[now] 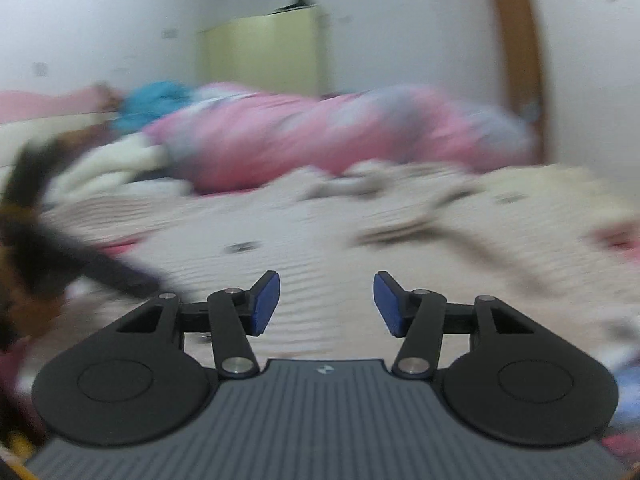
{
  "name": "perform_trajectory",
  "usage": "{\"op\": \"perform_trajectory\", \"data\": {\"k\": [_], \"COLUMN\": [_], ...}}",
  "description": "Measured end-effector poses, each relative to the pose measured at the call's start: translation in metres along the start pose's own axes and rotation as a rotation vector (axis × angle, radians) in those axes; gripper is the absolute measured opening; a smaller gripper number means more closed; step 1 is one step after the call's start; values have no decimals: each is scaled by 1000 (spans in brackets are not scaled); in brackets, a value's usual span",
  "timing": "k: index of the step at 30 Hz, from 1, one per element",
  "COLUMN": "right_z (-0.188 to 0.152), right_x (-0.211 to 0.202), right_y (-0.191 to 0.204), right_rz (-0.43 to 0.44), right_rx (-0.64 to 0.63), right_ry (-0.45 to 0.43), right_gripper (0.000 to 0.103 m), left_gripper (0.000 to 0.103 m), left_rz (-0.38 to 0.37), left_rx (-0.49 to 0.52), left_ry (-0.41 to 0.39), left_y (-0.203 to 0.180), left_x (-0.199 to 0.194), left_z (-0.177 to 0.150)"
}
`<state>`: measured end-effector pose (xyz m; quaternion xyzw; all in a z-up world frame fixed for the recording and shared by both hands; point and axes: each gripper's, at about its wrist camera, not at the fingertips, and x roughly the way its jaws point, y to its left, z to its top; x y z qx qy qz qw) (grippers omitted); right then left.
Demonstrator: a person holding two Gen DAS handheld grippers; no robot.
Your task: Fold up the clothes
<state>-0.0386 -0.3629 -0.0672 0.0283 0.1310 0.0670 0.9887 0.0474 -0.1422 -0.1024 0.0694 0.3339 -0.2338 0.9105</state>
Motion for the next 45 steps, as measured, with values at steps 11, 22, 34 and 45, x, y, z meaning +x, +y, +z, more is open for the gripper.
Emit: {"op": "perform_trajectory", "data": {"k": [11, 22, 34, 45], "right_z": [70, 52, 173, 117], "right_x": [120, 281, 226, 119], "right_y": [-31, -84, -172, -246], "right_rz": [56, 17, -61, -281], "right_rx": [-59, 567, 614, 616], "right_ry": [148, 420, -131, -4], "right_gripper": [66, 38, 12, 73], "left_gripper": [72, 86, 86, 86], "left_rz": [-24, -176, -214, -188], "left_rx": [-16, -118, -162, -139], "left_ry": [-100, -155, -174, -169], "left_y": [3, 25, 31, 26], "left_x": [1, 0, -3, -2], "left_z": [-18, -25, -28, -27]}}
